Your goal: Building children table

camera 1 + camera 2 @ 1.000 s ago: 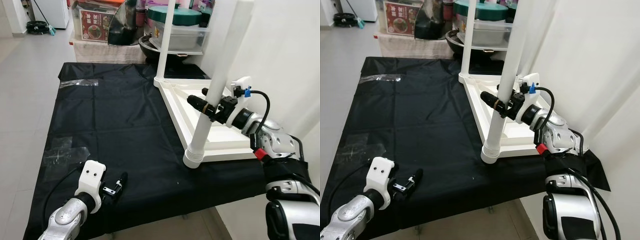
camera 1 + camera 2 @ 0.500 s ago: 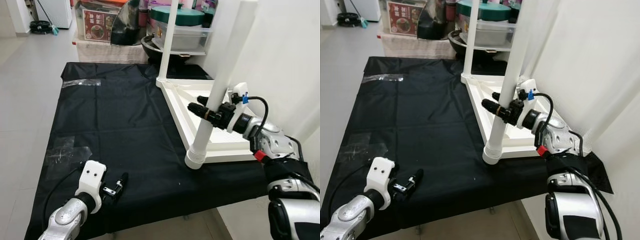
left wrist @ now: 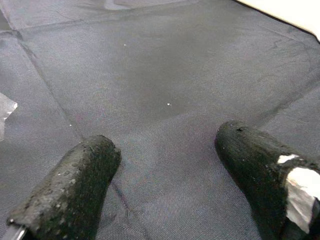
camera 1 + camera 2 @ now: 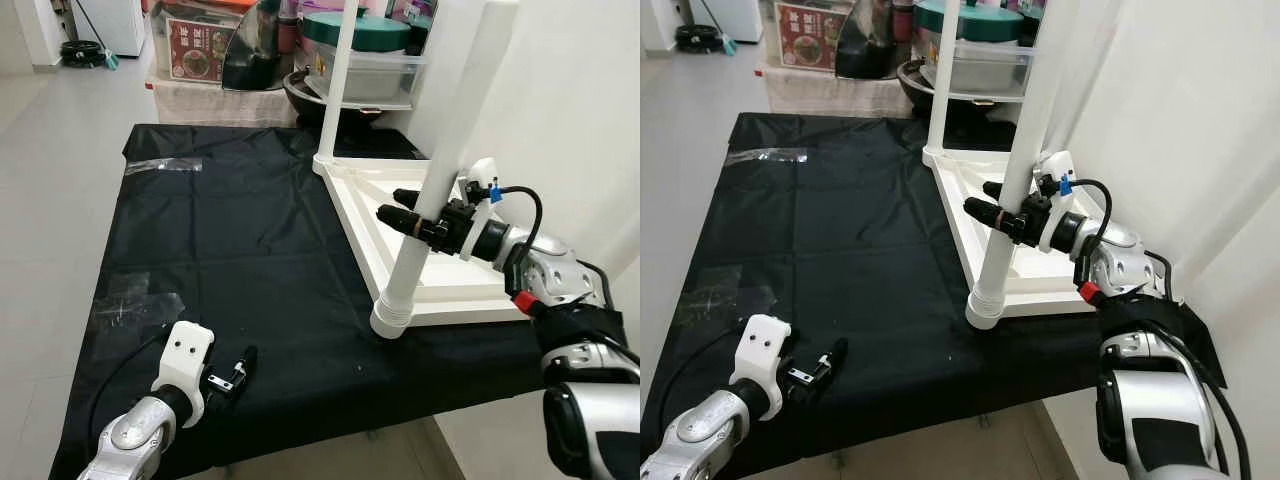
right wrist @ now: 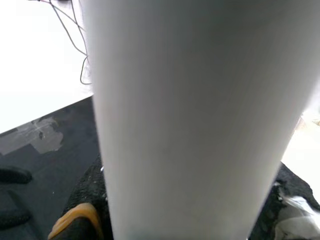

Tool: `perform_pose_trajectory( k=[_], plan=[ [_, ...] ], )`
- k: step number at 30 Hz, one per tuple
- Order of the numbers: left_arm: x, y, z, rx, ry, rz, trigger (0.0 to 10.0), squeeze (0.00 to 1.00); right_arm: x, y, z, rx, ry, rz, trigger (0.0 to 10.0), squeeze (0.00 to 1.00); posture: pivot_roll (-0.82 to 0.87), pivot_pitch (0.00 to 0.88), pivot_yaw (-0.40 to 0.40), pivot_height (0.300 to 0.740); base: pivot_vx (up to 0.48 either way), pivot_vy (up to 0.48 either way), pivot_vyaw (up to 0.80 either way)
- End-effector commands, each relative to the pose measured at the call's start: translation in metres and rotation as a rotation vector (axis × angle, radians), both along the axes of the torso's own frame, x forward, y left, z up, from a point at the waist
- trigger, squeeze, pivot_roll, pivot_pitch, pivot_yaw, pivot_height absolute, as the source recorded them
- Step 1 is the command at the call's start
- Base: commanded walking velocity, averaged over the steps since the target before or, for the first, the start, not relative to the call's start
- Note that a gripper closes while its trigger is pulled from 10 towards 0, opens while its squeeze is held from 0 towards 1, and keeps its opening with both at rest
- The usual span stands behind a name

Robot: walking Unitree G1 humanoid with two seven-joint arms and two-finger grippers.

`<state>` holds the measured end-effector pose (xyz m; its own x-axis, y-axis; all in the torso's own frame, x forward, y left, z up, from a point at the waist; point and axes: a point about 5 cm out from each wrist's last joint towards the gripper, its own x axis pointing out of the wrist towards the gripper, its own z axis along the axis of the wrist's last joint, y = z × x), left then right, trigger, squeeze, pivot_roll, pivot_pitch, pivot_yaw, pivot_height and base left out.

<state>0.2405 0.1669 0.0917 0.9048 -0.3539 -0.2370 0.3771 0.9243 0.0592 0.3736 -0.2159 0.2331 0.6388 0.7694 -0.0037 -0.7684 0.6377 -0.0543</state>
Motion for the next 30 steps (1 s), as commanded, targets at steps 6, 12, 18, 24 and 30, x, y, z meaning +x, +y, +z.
perform_pose_trajectory(
  k=[6,12,18,24,30],
  plan=[
    [-0.004,-0.003,-0.005,0.017,0.012,-0.017,10.0,0.00,0.000,-0.007,0.001,-0.021,-0.006,-0.004,10.0,0.00,0.08,0.000,-0.146,0.740,0.000,0.000,0.00],
    [-0.004,-0.003,-0.005,0.018,0.013,-0.021,10.0,0.00,0.000,-0.010,-0.001,-0.028,-0.006,-0.008,9.5,0.00,0.08,0.000,-0.143,0.740,0.000,0.000,0.00],
    [-0.004,-0.003,-0.005,0.019,0.012,-0.024,10.0,0.00,0.001,-0.012,0.000,-0.012,-0.012,-0.018,0.0,0.00,0.07,0.000,-0.139,0.740,0.000,0.000,0.00],
    [-0.003,-0.003,-0.005,0.022,0.012,-0.028,10.0,0.00,0.001,-0.014,-0.002,0.016,-0.015,-0.039,0.0,0.00,0.07,0.000,-0.137,0.740,0.000,0.000,0.00],
    [-0.003,-0.003,-0.005,0.024,0.011,-0.028,10.0,0.00,-0.001,-0.013,-0.012,0.048,0.002,-0.047,0.0,0.00,0.08,0.000,-0.139,0.740,0.000,0.000,0.00]
  ],
)
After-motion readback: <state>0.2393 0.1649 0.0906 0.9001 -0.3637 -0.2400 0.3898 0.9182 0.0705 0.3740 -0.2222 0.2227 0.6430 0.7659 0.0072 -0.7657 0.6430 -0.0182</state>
